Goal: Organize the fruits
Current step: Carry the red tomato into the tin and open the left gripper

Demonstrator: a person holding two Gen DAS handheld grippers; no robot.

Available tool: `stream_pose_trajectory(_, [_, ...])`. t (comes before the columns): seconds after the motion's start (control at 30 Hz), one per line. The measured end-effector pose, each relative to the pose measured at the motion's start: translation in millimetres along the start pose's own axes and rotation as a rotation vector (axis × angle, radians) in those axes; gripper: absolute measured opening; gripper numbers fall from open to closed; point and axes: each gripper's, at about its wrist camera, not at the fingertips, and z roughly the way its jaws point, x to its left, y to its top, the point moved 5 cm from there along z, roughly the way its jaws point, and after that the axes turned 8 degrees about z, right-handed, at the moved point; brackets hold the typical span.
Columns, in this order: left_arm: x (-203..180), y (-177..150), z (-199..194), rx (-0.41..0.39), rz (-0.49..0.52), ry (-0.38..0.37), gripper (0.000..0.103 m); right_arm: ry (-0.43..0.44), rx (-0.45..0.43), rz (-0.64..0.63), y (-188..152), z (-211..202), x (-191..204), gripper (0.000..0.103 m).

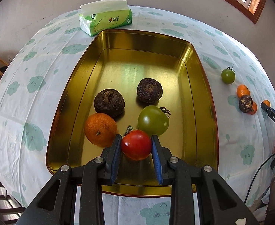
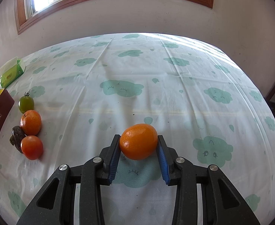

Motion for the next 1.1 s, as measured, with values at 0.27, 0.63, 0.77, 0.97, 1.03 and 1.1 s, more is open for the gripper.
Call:
stream_pose_trajectory(0.27, [-1,-2,4,0.002,-0.002,0.01,0.027,-0.001,0.0,-0.001,0,0,-1,0.039])
stream_pose_trajectory(0.63, [-12,-3,8,0.02,0.015,0.015,0.027,-0.002,0.0,-0.001,0,0,0,0.039])
stream_pose_trajectory(0.77, [-15,-5,8,0.022,0.014,0.018,0.027,-0.003,0.0,-0.001,0,0,0,0.039])
stream_pose_trajectory(0.97, [-23,-9,7,0.028,0.01,0.011,0.027,-0.003,0.0,-0.001,0,0,-1,0.039])
stream_pose_trajectory(1.03, [-26,-9,6,0.027,0.01,0.004,0.027,-0.004,0.0,-0.001,0,0,0,0.039])
stream_pose_trajectory(1.1, [-28,-10,6,0.026,0.011,-0.001,0.027,-0.004,0.0,-0.001,0,0,0,0.039])
